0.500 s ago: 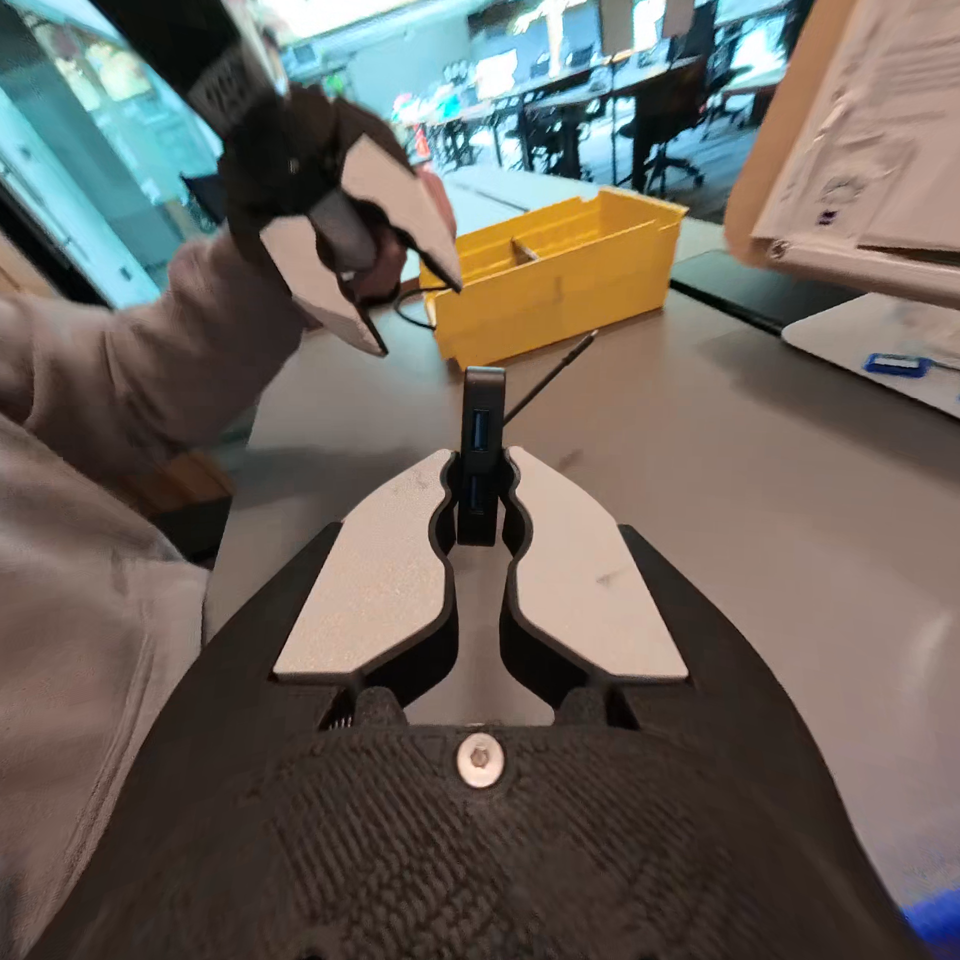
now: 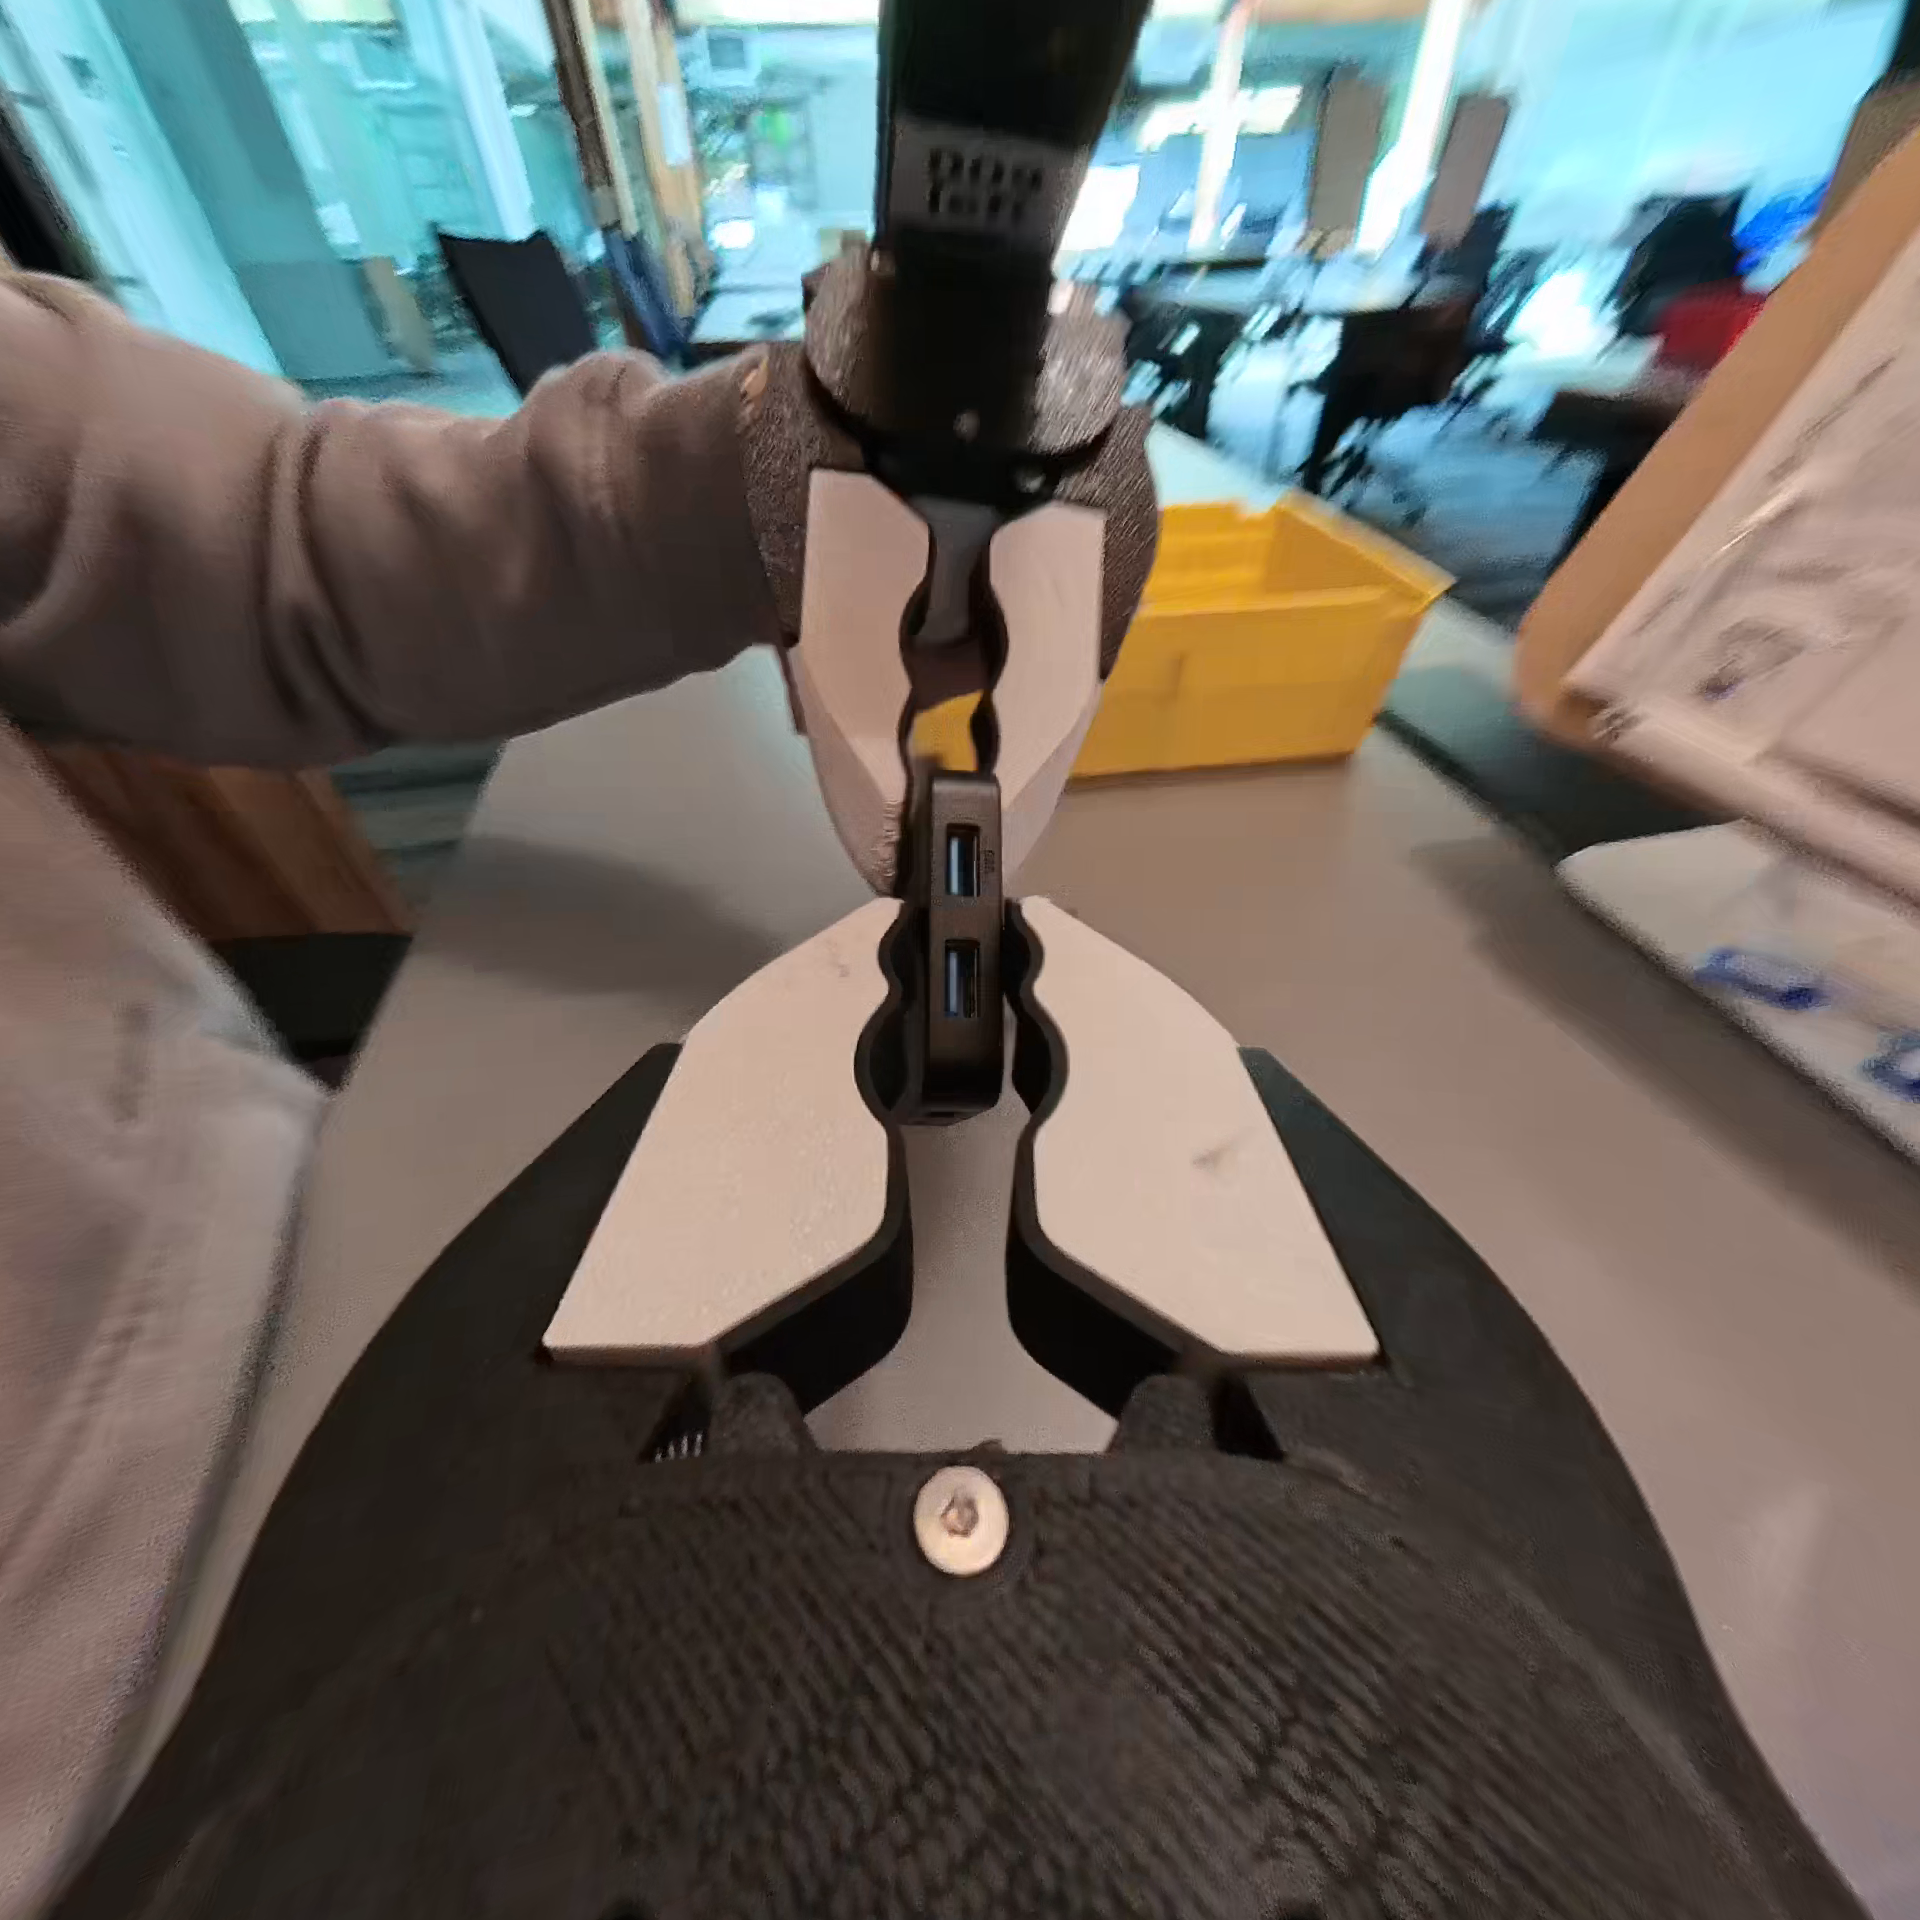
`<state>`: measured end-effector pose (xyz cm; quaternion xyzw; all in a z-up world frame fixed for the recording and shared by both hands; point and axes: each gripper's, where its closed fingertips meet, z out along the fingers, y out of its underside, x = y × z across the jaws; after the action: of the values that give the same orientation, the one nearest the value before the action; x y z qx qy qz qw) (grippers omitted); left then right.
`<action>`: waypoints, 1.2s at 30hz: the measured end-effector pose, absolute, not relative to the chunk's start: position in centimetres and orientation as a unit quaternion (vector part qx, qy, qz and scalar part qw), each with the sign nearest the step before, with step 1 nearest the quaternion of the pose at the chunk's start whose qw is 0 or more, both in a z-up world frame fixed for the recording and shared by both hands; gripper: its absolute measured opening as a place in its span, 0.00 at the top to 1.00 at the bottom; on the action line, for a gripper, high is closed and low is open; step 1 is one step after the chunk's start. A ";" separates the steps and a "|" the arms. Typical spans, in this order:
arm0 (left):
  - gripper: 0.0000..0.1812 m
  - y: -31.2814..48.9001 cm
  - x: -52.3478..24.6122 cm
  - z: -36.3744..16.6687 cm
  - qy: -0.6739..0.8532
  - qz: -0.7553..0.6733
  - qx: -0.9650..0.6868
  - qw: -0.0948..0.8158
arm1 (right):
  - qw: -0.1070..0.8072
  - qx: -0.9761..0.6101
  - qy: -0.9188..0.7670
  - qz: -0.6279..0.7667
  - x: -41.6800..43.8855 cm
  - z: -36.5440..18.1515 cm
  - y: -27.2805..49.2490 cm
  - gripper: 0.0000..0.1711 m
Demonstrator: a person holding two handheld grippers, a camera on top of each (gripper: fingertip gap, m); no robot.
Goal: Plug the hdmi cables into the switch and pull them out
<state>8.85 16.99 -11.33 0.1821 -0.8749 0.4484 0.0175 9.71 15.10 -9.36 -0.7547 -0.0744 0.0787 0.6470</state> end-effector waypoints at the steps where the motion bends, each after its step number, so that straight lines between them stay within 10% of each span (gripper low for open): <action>1: 0.92 17.2 9.2 -10.8 -0.858 0.466 0.215 0.030 | 0.672 -0.736 -0.076 0.033 10.5 -8.8 15.1 0.84; 9: 0.93 18.1 9.1 -9.7 -0.683 0.537 0.404 0.286 | 0.701 -0.673 -0.148 -0.182 11.3 -8.7 15.3 0.43; 36: 0.88 18.0 11.3 -12.7 -0.675 0.530 0.471 0.204 | 0.672 -0.735 -0.068 -0.059 11.8 -14.4 17.5 0.57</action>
<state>11.33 18.04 -12.74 0.4715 -0.6750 0.5296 0.2039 11.82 17.54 -14.42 -0.7352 -0.0683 -0.0587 0.6719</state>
